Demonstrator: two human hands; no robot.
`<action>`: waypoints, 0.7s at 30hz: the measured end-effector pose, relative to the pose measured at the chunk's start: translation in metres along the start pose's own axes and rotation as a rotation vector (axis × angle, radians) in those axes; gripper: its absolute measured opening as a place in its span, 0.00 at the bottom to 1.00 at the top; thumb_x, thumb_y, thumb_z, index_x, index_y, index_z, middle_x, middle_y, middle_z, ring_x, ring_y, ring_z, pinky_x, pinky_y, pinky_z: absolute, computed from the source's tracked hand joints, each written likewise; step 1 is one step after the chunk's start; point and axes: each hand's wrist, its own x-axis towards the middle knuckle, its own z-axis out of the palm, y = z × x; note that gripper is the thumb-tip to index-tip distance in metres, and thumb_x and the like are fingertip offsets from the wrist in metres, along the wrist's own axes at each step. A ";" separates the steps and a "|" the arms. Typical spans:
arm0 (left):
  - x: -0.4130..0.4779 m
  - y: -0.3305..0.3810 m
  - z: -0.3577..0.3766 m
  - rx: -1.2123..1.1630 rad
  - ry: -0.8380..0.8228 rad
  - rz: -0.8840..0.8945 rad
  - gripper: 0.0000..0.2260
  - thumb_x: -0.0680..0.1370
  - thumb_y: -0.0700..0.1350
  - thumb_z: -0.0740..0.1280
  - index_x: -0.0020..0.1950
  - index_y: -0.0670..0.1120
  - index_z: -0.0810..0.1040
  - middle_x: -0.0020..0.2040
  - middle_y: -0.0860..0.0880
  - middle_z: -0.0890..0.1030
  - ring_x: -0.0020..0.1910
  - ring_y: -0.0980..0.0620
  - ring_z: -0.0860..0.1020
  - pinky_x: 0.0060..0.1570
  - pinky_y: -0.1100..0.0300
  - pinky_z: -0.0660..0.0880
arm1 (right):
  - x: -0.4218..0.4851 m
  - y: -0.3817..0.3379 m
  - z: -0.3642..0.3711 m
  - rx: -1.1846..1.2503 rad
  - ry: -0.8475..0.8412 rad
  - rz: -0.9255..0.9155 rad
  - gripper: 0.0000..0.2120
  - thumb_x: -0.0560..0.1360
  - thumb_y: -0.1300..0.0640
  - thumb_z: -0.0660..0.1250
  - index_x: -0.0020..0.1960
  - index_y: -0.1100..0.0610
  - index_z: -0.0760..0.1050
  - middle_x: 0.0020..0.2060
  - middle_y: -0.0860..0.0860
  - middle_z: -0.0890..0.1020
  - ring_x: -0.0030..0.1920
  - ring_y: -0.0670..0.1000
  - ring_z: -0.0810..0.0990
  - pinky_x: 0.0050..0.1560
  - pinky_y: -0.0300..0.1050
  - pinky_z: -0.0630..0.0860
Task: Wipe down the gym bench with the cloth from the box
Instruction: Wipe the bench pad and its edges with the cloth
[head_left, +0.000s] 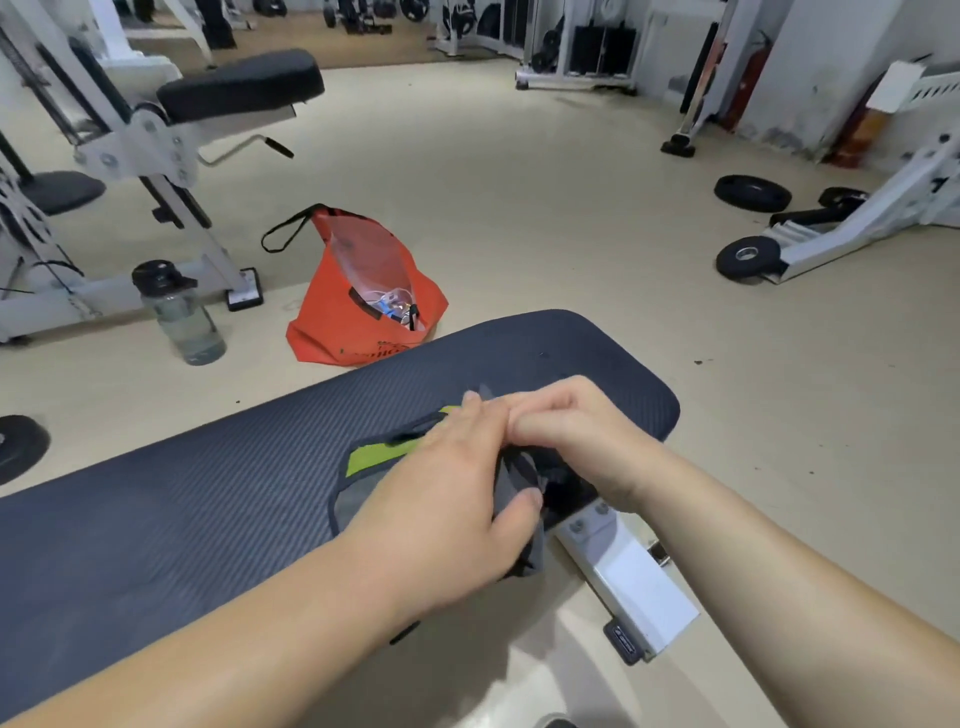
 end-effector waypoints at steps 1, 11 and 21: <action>0.002 0.005 0.007 0.027 -0.036 -0.026 0.33 0.80 0.60 0.61 0.82 0.54 0.52 0.83 0.47 0.58 0.82 0.51 0.54 0.77 0.59 0.59 | 0.001 -0.001 -0.006 0.032 0.118 0.002 0.09 0.66 0.60 0.68 0.36 0.56 0.88 0.56 0.47 0.88 0.62 0.47 0.84 0.66 0.49 0.76; 0.073 -0.043 0.011 0.555 -0.068 -0.062 0.31 0.78 0.68 0.40 0.81 0.63 0.56 0.80 0.50 0.65 0.79 0.42 0.61 0.76 0.42 0.59 | 0.003 0.052 -0.070 -0.652 0.888 0.313 0.18 0.80 0.53 0.59 0.67 0.49 0.78 0.66 0.50 0.77 0.72 0.55 0.68 0.70 0.50 0.68; 0.050 -0.023 0.031 0.287 -0.227 0.134 0.32 0.78 0.71 0.40 0.81 0.65 0.39 0.85 0.49 0.47 0.83 0.48 0.46 0.81 0.48 0.44 | 0.009 0.070 -0.075 -0.389 1.079 0.342 0.22 0.82 0.56 0.57 0.75 0.58 0.70 0.74 0.52 0.65 0.75 0.55 0.63 0.67 0.48 0.65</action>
